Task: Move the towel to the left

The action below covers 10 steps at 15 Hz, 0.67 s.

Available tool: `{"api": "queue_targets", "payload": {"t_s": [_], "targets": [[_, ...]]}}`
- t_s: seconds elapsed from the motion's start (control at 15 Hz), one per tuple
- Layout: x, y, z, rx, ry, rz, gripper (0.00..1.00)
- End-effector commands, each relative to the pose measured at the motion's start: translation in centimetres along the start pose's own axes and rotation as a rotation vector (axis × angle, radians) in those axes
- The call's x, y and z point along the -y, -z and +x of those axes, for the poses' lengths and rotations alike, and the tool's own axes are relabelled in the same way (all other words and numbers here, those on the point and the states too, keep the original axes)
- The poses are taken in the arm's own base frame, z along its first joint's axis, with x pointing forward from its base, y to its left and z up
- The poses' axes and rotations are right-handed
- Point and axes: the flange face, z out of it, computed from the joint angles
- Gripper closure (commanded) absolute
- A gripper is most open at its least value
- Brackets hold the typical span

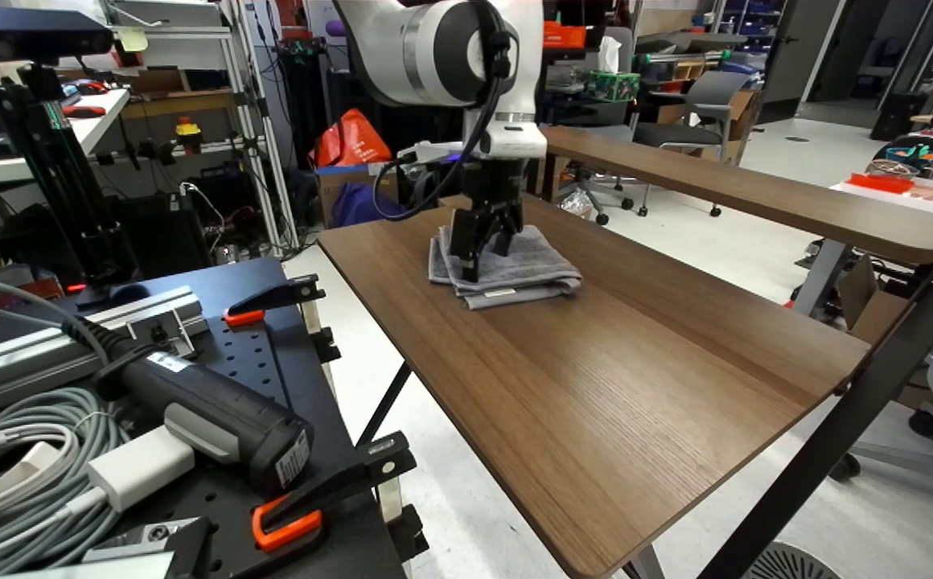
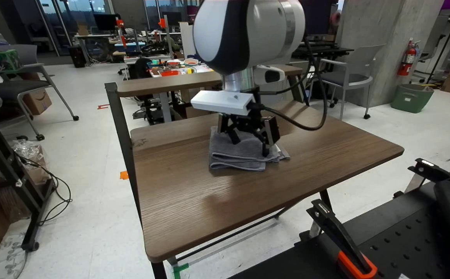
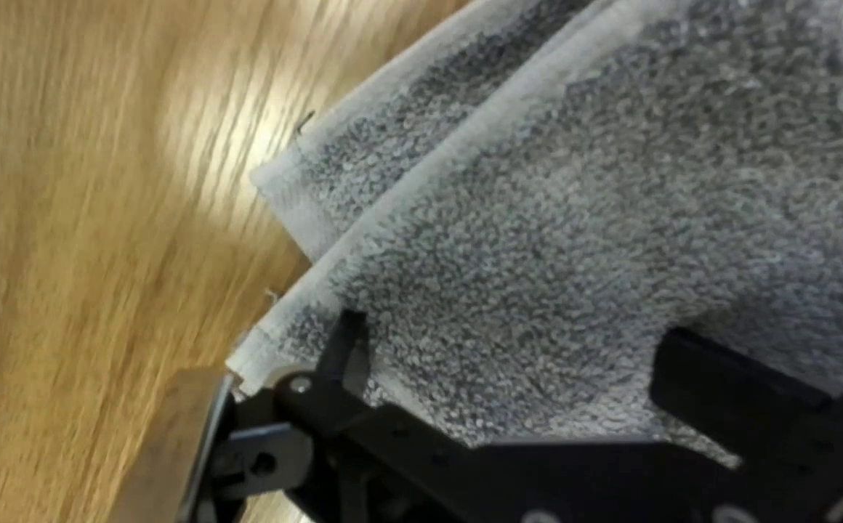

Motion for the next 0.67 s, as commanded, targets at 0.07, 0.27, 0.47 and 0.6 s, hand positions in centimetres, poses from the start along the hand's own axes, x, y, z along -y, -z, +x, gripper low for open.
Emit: {"api": "queue_targets", "payload": {"t_s": [0.07,0.27,0.47,0.6], "targets": [[1.1,-0.7,-6.2,-0.008,0.117,-0.011,0.00],[1.4,0.8,-7.7,-0.035,0.164,0.009,0.00],[1.3,5.4,-7.9,-0.036,0.181,0.054,0.00],[0.3,9.9,-8.1,-0.007,0.203,0.091,0.00]]}}
